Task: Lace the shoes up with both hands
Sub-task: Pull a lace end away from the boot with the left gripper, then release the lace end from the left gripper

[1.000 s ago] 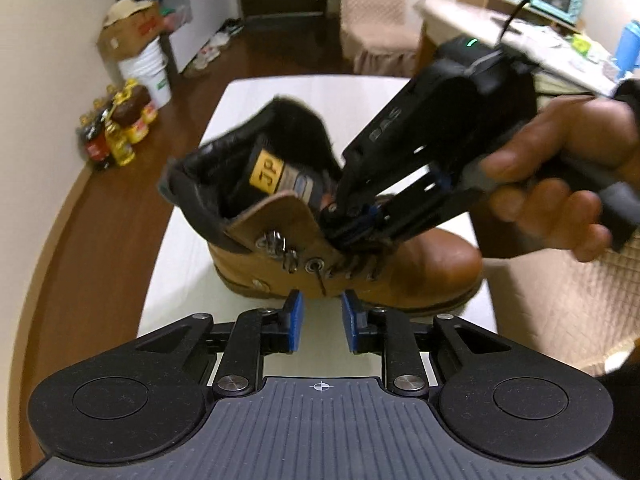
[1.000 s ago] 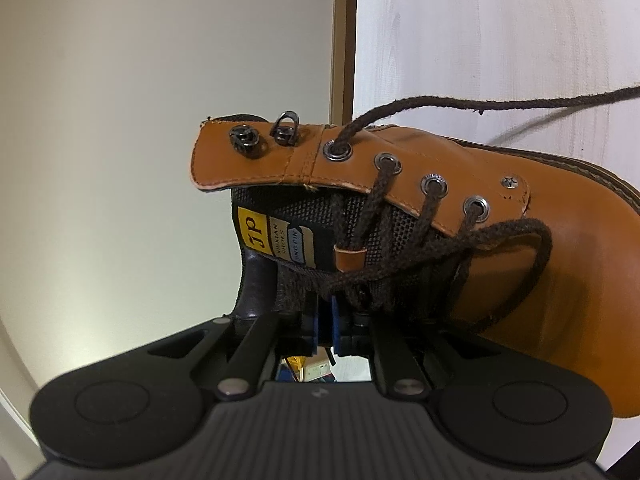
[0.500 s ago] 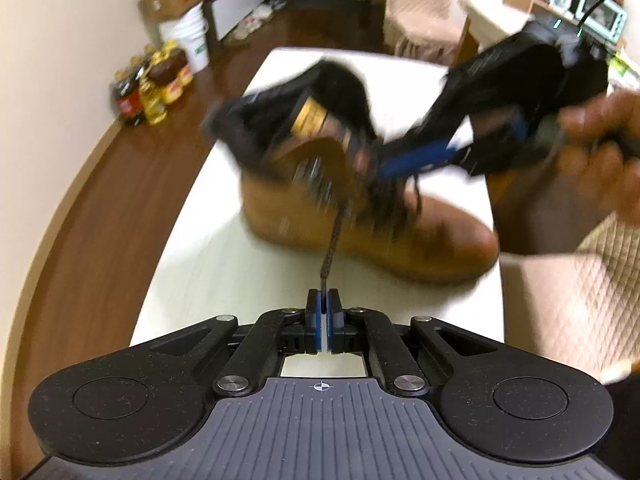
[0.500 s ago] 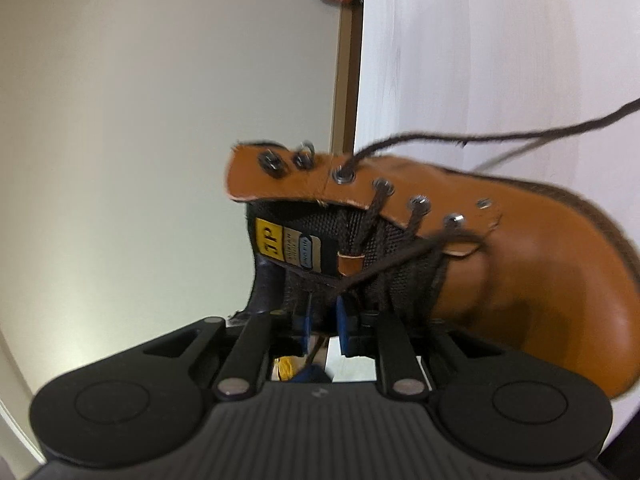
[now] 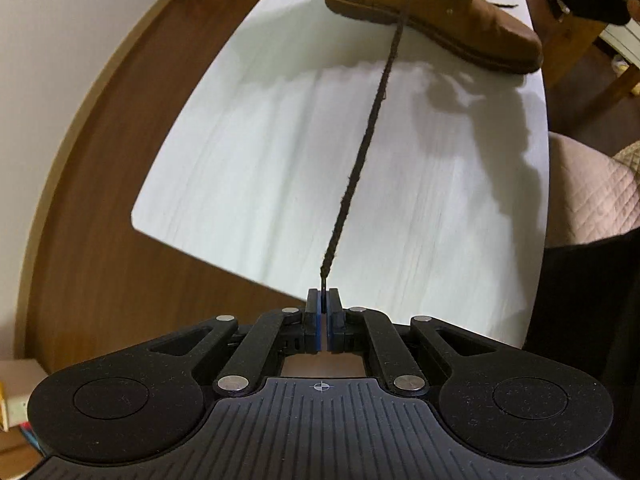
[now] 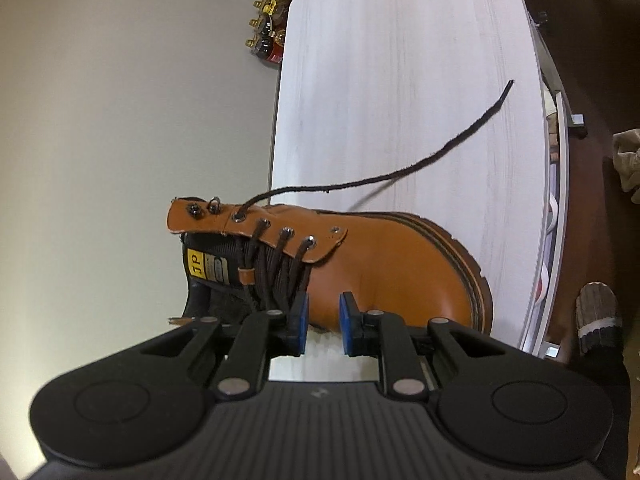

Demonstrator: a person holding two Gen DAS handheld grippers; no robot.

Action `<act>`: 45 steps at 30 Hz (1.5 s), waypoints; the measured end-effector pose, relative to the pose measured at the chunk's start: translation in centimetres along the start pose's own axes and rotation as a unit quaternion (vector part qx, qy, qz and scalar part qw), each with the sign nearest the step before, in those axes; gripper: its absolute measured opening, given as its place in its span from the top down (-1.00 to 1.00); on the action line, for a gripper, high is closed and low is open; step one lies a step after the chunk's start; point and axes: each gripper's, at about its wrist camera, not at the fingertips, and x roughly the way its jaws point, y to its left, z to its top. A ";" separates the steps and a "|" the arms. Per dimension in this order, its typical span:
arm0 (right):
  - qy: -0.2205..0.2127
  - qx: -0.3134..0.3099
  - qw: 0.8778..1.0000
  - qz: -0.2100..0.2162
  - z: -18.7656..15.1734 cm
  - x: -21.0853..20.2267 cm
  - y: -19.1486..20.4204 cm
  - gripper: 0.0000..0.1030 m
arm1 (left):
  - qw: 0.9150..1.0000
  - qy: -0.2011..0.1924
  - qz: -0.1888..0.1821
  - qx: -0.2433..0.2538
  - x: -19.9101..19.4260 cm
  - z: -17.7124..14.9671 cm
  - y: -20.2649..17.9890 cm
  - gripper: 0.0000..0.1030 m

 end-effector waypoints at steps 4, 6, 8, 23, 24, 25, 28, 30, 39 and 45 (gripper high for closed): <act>-0.002 -0.019 1.000 -0.003 0.1 -1.3 0.9 0.60 | 1.000 -0.022 -0.005 -0.001 -0.6 -0.1 0.0 0.96; -0.006 -0.028 1.000 -0.004 0.0 -1.7 1.4 0.57 | 0.999 -0.035 -0.007 0.002 -0.8 -0.1 -0.2 0.96; -0.012 -0.041 0.999 -0.008 -0.3 -1.9 2.2 0.55 | 0.999 -0.048 -0.009 0.001 -0.3 0.0 0.1 0.96; -0.014 -0.099 0.994 -0.034 0.9 -3.6 3.1 0.49 | 0.995 -0.058 0.014 -0.074 1.0 0.8 -1.0 0.63; -0.009 -0.104 0.994 -0.033 1.8 -3.5 3.1 0.48 | 0.995 -0.059 0.017 -0.078 1.0 0.9 -1.1 0.56; -0.003 -0.100 0.995 -0.030 2.9 -3.2 2.8 0.47 | 0.994 -0.060 0.023 -0.088 0.8 1.4 -1.4 0.52; 0.026 -0.025 0.999 0.000 6.3 -1.7 0.4 0.47 | 0.989 -0.073 0.035 -0.121 0.1 3.5 -2.8 0.40; 0.045 0.044 0.997 0.031 8.2 -0.3 -1.3 0.46 | 0.986 -0.092 0.035 -0.136 -0.3 5.6 -4.2 0.32; 0.117 0.203 0.967 0.096 11.9 5.5 -3.2 0.41 | 0.980 -0.166 0.044 -0.097 0.5 14.5 -8.8 0.29; 0.130 0.251 0.954 0.102 11.5 6.3 -3.6 0.37 | 0.975 -0.197 0.043 -0.089 1.5 17.6 -9.2 0.31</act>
